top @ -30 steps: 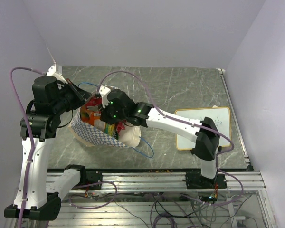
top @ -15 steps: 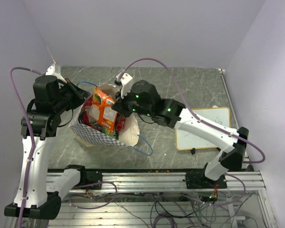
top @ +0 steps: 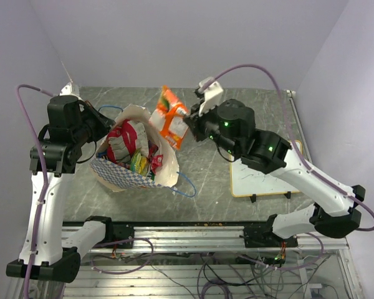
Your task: Take the snacks out of the paper bag
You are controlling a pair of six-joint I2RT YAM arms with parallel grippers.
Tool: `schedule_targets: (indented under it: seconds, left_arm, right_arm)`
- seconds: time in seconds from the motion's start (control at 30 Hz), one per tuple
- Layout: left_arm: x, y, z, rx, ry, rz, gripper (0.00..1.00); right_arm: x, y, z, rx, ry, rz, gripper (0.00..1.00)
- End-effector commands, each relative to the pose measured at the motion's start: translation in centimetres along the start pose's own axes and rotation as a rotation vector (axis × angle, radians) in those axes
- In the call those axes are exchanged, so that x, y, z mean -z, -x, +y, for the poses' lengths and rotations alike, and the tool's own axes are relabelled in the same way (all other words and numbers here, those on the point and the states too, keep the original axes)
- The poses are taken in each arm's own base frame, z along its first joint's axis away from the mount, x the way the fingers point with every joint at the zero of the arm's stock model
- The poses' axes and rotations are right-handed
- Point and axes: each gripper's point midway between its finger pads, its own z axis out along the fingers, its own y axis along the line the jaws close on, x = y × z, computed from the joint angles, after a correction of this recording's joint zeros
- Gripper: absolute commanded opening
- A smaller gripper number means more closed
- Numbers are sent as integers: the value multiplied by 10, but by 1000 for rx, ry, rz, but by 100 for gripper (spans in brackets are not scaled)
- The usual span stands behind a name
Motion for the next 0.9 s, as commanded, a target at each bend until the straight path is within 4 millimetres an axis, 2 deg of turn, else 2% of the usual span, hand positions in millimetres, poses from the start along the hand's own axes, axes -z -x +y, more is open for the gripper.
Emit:
schedule_targets:
  seconds: [0.0, 0.07, 0.1, 0.2, 0.3, 0.43, 0.47, 0.5, 0.57, 0.73, 0.8, 0.87]
  left_arm:
    - [9, 9, -6, -10, -15, -29, 7]
    - [9, 9, -8, -13, -25, -28, 7]
    - [9, 10, -9, -15, -28, -30, 7]
    - [10, 14, -12, -21, -34, -40, 7]
    - [9, 13, -14, -20, -46, -38, 7]
    - [10, 11, -15, -12, -58, -30, 7]
    - [11, 10, -16, -10, -63, -29, 7]
    - [11, 10, -17, -6, -66, -28, 7]
    - [11, 9, -16, 0, -63, -25, 7]
    - [12, 6, -15, 11, -62, -16, 7]
    - [11, 4, -15, 11, -63, -4, 7]
    - [10, 1, -16, 13, -66, 12, 7]
  right_arm:
    - [10, 20, -83, 31, -352, -53, 0]
    - [5, 19, -119, -11, -441, -44, 0]
    - [2, 15, -143, -39, -488, -42, 0]
    - [-11, 2, -187, -108, -571, -50, 0]
    - [-38, -22, -217, -184, -578, -52, 0]
    - [-90, -71, -248, -326, -545, -13, 0]
    - [-99, -76, -255, -357, -542, -19, 0]
    - [-112, -92, -268, -388, -553, 0, 0]
    - [-131, -105, -282, -474, -536, 0, 0]
    - [-175, -133, -292, -582, -450, -22, 0]
    - [-187, -146, -296, -599, -432, -13, 0]
    - [-191, -162, -307, -621, -454, -7, 0]
